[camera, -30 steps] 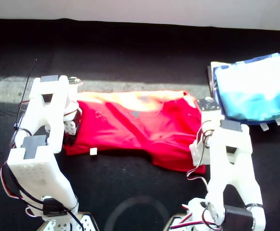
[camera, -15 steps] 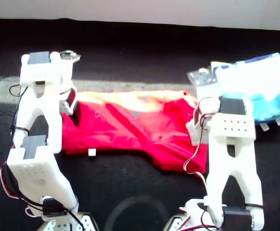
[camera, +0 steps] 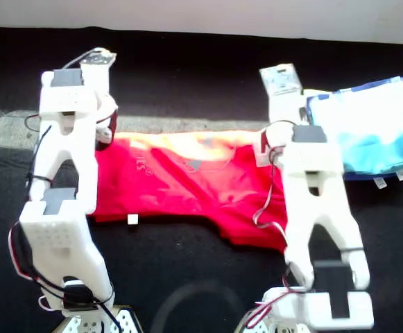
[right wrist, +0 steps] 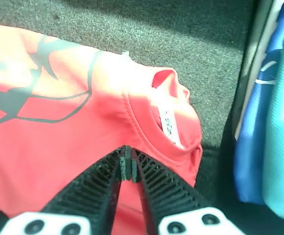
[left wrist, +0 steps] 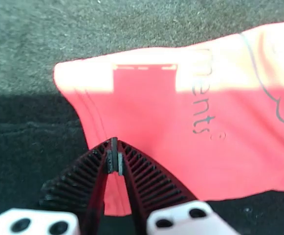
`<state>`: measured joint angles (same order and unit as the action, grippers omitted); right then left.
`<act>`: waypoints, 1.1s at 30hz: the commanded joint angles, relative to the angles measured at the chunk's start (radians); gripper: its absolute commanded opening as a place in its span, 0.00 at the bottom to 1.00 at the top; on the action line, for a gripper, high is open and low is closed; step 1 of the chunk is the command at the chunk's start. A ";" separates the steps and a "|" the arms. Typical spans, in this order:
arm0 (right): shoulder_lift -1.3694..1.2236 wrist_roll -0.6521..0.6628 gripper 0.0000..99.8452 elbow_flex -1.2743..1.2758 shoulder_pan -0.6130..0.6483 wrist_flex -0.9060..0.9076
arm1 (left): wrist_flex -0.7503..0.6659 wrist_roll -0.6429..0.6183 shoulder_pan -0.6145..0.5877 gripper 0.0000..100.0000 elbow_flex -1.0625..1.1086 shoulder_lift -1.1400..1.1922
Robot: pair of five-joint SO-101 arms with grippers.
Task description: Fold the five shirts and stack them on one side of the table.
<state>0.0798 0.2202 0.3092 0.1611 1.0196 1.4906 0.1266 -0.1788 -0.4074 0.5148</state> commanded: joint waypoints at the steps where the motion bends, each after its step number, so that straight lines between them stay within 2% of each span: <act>1: -0.177 -0.008 0.01 -0.111 0.035 -0.065 | -0.075 -0.061 0.019 0.01 -0.033 0.068; 6: -0.430 -0.008 0.01 -0.286 0.042 -0.065 | -0.157 -0.077 0.008 0.01 -0.033 0.166; 10: -0.621 -0.008 0.01 -0.486 -0.016 -0.065 | -0.221 -0.072 -0.056 0.01 -0.051 0.222; 15: -0.837 -0.008 0.01 -0.753 -0.073 -0.059 | -0.216 -0.072 -0.119 0.01 -0.246 0.352; 24: -0.986 -0.008 0.01 -1.116 -0.073 0.131 | 0.064 -0.075 -0.065 0.01 -0.812 0.648; 28: -0.984 -0.008 0.01 -1.294 -0.073 0.294 | 0.232 -0.074 -0.027 0.01 -1.027 0.704; 30: -0.990 -0.008 0.01 -1.389 -0.071 0.366 | 0.282 -0.074 -0.010 0.01 -1.095 0.708; 33: -0.992 -0.008 0.01 -1.497 -0.071 0.420 | 0.285 -0.074 0.002 0.01 -1.095 0.682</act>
<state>-0.9221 0.2186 -1.0579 0.1013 1.3863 1.7515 0.0591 -0.2018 -1.4523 1.2344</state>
